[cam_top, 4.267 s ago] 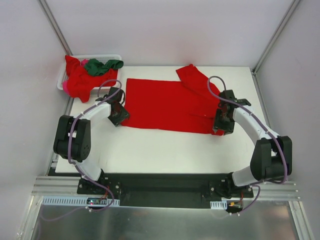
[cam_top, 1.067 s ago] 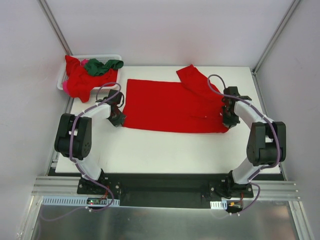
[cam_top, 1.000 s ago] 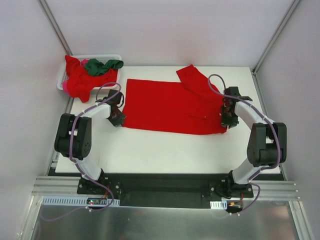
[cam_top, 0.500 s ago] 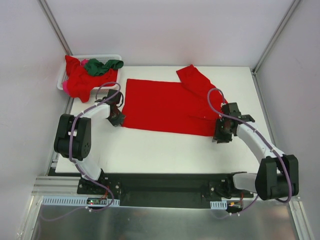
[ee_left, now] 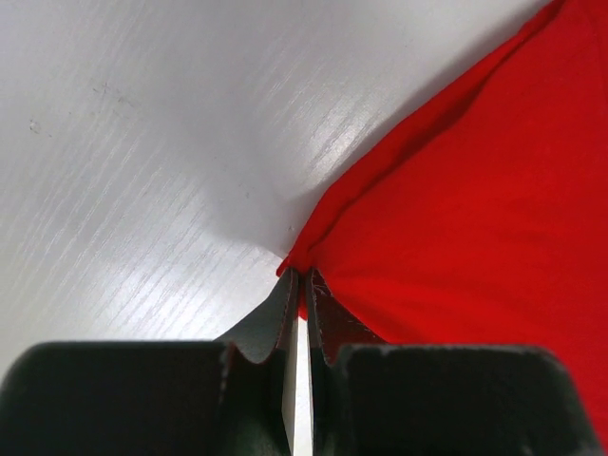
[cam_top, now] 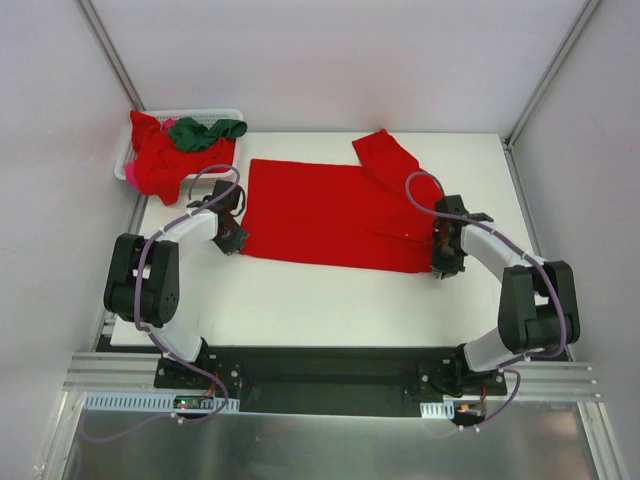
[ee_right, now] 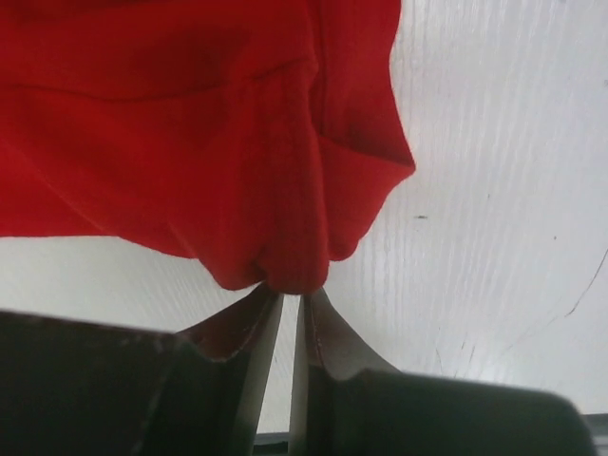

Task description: Fold and stack the t-shirts

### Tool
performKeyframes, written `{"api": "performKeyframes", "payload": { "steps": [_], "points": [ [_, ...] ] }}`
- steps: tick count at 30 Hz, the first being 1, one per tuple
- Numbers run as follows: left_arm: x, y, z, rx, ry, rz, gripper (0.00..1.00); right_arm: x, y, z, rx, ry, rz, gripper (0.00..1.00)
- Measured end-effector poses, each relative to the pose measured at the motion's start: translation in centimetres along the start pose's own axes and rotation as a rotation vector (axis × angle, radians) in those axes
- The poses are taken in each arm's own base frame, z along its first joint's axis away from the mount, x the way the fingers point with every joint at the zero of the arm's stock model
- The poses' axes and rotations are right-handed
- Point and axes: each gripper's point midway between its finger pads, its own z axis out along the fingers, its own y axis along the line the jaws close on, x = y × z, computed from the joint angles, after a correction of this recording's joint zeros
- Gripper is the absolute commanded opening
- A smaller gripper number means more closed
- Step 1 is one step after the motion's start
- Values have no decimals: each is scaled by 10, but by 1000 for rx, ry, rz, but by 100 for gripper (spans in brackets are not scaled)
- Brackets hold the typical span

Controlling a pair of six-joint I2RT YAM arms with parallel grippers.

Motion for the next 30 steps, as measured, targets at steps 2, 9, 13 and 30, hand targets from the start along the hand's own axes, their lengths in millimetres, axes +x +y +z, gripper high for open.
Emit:
{"api": "performKeyframes", "payload": {
  "steps": [2, 9, 13, 30],
  "points": [
    [1, 1, 0, -4, 2, 1, 0, -5, 0, 1, 1, -17, -2, 13],
    [3, 4, 1, -11, 8, 1, 0, -15, 2, 7, -26, -45, 1, 22],
    [3, 4, 1, -11, 8, 1, 0, -20, 6, 7, -47, -62, -9, 40],
    [3, 10, -1, -22, -10, 0, 0, -29, -13, 9, 12, -91, -24, 1]
  ]
}}
